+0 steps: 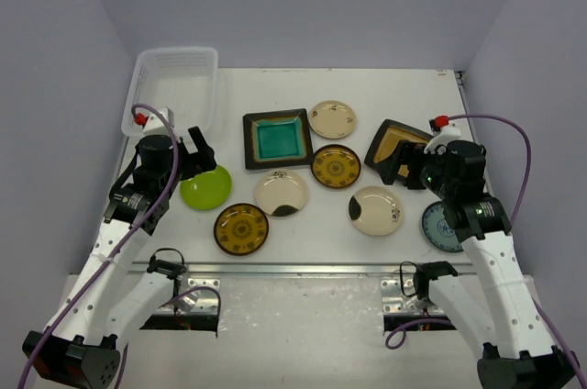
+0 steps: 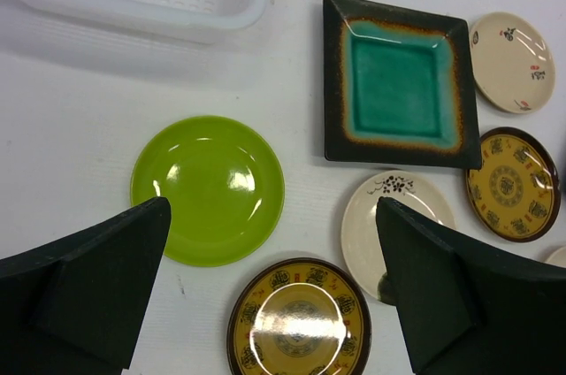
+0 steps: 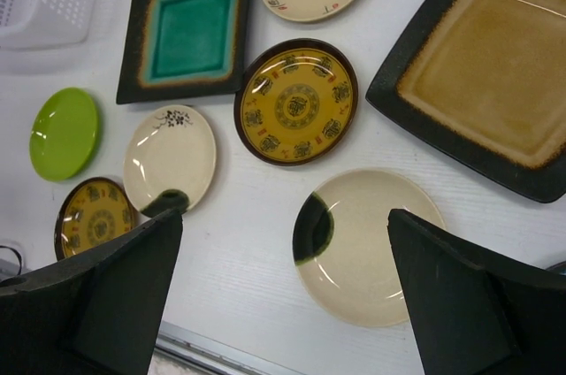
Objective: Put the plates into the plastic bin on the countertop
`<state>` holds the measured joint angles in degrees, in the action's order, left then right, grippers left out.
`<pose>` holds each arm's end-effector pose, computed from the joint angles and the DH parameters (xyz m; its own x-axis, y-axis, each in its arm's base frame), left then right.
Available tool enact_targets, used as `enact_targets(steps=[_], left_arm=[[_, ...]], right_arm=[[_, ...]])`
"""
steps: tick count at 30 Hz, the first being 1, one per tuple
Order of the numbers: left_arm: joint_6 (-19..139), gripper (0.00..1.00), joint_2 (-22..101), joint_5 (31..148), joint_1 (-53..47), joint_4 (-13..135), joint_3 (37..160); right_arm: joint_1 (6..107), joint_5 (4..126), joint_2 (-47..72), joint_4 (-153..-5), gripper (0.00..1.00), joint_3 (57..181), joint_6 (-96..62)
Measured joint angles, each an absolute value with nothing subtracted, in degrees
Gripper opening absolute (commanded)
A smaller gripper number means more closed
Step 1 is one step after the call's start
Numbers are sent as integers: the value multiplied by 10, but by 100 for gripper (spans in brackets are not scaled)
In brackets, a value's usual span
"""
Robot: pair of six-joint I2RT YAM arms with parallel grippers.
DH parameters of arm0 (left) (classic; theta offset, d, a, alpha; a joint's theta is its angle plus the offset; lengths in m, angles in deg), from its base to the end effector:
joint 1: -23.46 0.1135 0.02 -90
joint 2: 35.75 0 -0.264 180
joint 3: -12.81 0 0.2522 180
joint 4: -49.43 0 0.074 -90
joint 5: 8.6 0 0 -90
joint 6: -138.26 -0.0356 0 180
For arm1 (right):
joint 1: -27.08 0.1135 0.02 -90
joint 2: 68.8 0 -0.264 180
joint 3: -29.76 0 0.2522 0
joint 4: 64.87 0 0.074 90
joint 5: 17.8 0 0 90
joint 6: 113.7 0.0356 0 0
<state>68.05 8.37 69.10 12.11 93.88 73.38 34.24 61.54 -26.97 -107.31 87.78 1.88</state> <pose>0.1666 -0.0257 0.3176 -0.4358 -0.2499 -0.8647 -0.1484 0.9675 -0.2048 0.1611 0.0269 0.3117 -0.5198 0.3624 -0.7736 -0.0695 0.8847 0.4610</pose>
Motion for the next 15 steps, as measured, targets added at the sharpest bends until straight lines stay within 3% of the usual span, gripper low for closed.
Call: enact_targets(steps=[7,11,15], left_arm=[[683,100,80,685,121,939,734],[684,100,61,685,121,938,731],[687,100,47,685,121,939,726]], right_arm=[[342,516,-228,-966,99,857,67],[363,433,-102,-850,99,858,118],[414,412,56,-833,99,923,131]])
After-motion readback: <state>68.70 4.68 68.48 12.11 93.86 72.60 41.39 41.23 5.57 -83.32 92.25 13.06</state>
